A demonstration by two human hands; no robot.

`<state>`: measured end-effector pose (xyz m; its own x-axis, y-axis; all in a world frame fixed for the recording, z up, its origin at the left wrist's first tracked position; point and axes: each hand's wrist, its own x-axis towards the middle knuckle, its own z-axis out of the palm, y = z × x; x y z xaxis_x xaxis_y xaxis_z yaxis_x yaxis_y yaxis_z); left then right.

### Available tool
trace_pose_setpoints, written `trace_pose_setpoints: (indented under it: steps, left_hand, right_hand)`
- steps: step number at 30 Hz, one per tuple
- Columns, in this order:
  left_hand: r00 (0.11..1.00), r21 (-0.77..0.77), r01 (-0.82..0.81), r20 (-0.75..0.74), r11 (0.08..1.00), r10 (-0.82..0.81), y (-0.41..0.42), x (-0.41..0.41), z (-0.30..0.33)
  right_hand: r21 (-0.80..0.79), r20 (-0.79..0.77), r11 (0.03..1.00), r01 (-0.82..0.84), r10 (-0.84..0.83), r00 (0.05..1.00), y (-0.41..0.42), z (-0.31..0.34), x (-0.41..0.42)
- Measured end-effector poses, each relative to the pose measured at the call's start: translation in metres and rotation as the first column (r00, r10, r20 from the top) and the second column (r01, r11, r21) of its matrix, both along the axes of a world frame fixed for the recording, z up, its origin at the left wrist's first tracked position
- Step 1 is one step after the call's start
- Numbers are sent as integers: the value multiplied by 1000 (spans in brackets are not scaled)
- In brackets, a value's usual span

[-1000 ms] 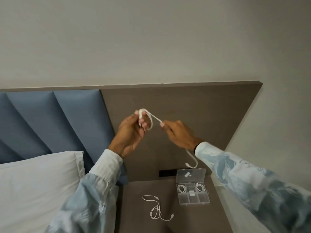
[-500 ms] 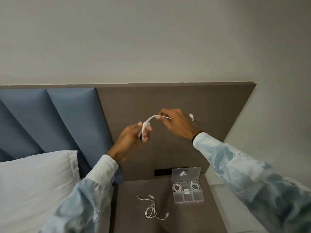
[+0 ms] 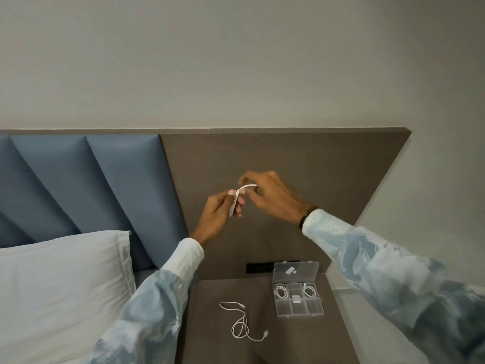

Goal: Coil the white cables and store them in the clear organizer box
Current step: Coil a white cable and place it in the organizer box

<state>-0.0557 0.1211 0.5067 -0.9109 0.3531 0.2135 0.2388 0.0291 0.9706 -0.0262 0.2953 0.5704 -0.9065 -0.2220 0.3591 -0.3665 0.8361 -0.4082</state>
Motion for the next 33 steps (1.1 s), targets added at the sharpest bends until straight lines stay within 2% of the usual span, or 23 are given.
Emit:
trace_pose_setpoints:
  steps: [3, 7, 10, 13, 15, 17, 19, 24, 28, 33]
  left_hand:
    - [987, 39, 12, 161, 999, -18, 3, 0, 7]
    - [979, 30, 21, 201, 999, -27, -1, 4, 3]
    - [964, 12, -190, 192, 982, 184, 5, 7, -1]
    - [889, -63, -449, 71, 891, 453, 13, 5, -3]
    - [857, 12, -515, 9, 857, 515, 16, 6, -4]
    - [879, 82, -472, -32, 878, 476, 14, 6, -5]
    - [913, 49, -397, -80, 917, 400, 9, 6, -10]
    - [975, -14, -222, -15, 975, 222, 7, 8, -16]
    - [964, -76, -266, -29, 961, 265, 12, 7, -15]
    - [947, 28, -312, 84, 950, 309, 9, 0, -13]
  right_hand:
    - [-115, 135, 992, -52, 68, 989, 1, -3, -5]
    - [-280, 335, 960, 10, 88, 938, -2, -19, 0]
    - [-292, 346, 955, 47, 59, 936, -9, -28, 1]
    - [-325, 324, 941, 93, 18, 946, -15, -33, -2]
    - [-340, 309, 932, 123, -13, 951, -13, -36, -3]
    - [-368, 294, 915, 168, -57, 954, -6, -39, -4]
    - [-385, 284, 900, 207, -98, 954, 3, -41, -5]
    - [-427, 280, 866, 260, -147, 949, 15, -47, -7]
    - [-465, 273, 844, 269, -152, 950, 18, -47, -6]
    - [-623, 399, 722, 303, -40, 916, 35, -45, -2]
